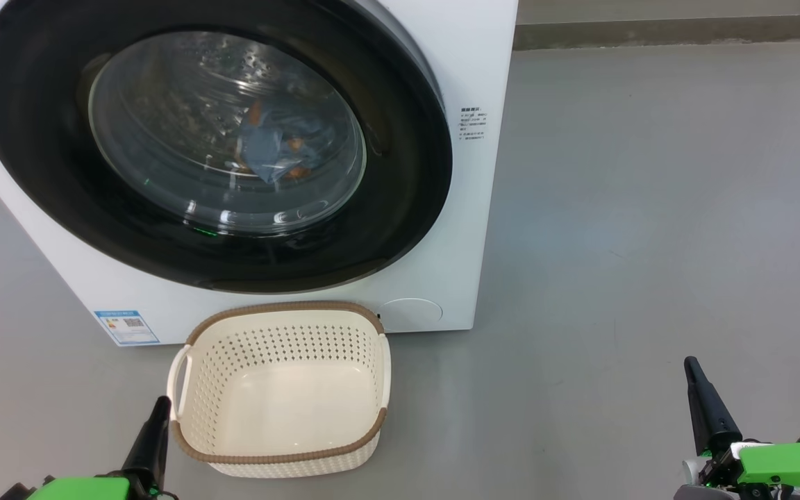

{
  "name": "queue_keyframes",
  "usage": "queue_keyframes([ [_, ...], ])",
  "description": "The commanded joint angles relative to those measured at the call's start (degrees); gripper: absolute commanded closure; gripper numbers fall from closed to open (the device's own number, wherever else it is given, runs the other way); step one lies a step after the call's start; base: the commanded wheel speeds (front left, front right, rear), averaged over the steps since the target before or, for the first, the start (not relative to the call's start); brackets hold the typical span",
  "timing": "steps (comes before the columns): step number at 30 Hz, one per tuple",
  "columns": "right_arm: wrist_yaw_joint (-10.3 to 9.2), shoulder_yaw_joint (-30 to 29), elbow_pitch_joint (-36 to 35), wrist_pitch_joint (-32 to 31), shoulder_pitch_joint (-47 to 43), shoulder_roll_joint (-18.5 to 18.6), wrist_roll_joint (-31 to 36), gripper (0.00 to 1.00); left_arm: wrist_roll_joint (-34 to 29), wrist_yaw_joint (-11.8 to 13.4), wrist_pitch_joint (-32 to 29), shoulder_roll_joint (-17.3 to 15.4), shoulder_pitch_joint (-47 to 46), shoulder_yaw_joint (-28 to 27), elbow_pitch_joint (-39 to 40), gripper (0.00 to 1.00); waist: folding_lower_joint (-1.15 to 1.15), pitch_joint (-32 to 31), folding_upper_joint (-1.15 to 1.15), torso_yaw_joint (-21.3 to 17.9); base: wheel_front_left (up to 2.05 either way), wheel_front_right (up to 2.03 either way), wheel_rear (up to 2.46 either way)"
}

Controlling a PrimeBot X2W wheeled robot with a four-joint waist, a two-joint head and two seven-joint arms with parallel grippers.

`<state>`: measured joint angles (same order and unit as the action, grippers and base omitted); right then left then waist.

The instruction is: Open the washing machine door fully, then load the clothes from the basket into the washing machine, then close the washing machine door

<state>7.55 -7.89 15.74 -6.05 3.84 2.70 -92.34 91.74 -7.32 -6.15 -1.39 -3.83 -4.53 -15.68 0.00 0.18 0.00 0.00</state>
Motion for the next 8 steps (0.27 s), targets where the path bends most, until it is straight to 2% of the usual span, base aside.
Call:
queue_keyframes([
  [1,-0.06,1.3,-1.7,-0.5,2.3,0.2,0.2,1.00,0.4,-0.2,-0.3,-1.5,-2.4,-2.0,1.6,1.00,0.00,0.0,0.00,0.0,0.00,0.00,0.00],
  [8,-0.06,1.3,-1.7,-0.5,2.4,0.2,0.2,1.00,0.4,-0.2,-0.3,-1.5,-2.4,-2.0,1.6,1.00,0.00,0.0,0.00,0.0,0.00,0.00,0.00],
])
